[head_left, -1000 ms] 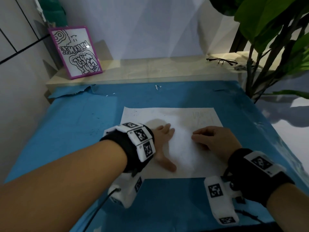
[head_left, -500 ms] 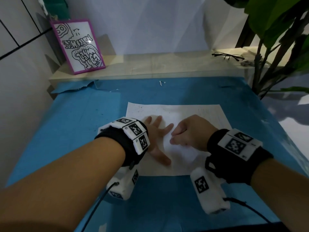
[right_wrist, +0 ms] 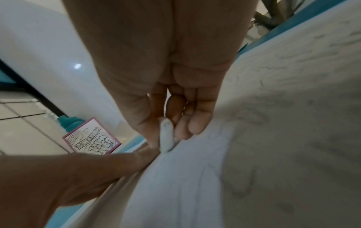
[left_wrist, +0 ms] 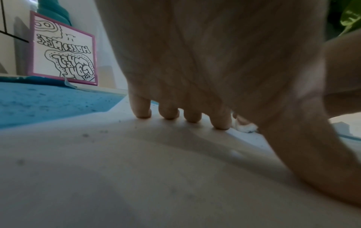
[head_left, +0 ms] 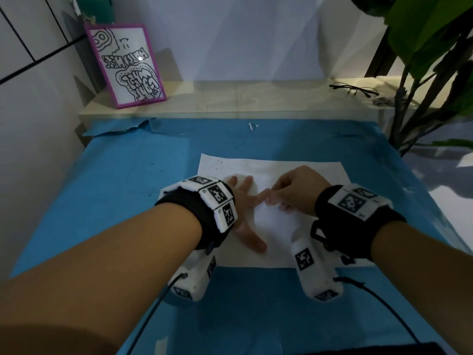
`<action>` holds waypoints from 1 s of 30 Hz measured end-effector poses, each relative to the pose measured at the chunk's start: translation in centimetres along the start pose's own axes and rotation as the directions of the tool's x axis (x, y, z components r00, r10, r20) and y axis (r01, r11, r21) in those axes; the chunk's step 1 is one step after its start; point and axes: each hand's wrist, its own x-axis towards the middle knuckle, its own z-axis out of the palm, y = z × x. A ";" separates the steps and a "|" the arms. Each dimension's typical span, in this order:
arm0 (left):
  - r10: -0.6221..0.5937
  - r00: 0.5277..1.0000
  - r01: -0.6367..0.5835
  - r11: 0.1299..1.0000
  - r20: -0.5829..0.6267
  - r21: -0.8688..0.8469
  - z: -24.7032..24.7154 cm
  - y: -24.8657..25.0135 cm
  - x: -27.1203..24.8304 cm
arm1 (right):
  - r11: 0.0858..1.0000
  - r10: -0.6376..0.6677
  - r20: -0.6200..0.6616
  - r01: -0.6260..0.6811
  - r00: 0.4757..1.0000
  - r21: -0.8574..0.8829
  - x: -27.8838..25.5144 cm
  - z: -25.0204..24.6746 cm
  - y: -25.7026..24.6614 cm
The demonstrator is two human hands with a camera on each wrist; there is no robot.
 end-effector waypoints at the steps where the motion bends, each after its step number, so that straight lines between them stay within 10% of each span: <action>1: 0.002 1.000 -0.002 1.000 -0.004 0.002 0.0 0.0 -0.1 | 1.000 -0.006 0.051 0.006 0.999 -0.009 -0.3 0.3 -0.1; 4: 0.011 1.000 -0.011 1.000 -0.018 0.019 0.1 0.1 -0.2 | 0.999 0.016 0.192 -0.011 0.981 -0.030 -0.8 0.3 -0.3; 8: 0.004 1.000 -0.004 1.000 -0.013 0.003 0.1 0.0 0.2 | 0.999 0.009 -0.047 -0.011 0.999 -0.044 0.3 -0.8 0.5; 20: 0.007 1.000 -0.007 1.000 -0.029 0.010 0.3 0.1 0.2 | 0.973 -0.043 0.134 0.072 0.990 -0.218 -0.2 -0.6 0.6; 25: 0.019 1.000 -0.019 0.999 -0.013 -0.026 0.1 -0.1 0.1 | 0.989 0.040 -0.014 -0.042 0.999 -0.140 1.2 -3.1 1.4; 30: 0.023 0.999 -0.023 0.999 -0.027 -0.023 0.3 -0.2 0.2 | 0.990 0.022 0.145 -0.002 0.989 -0.138 0.5 -1.7 1.4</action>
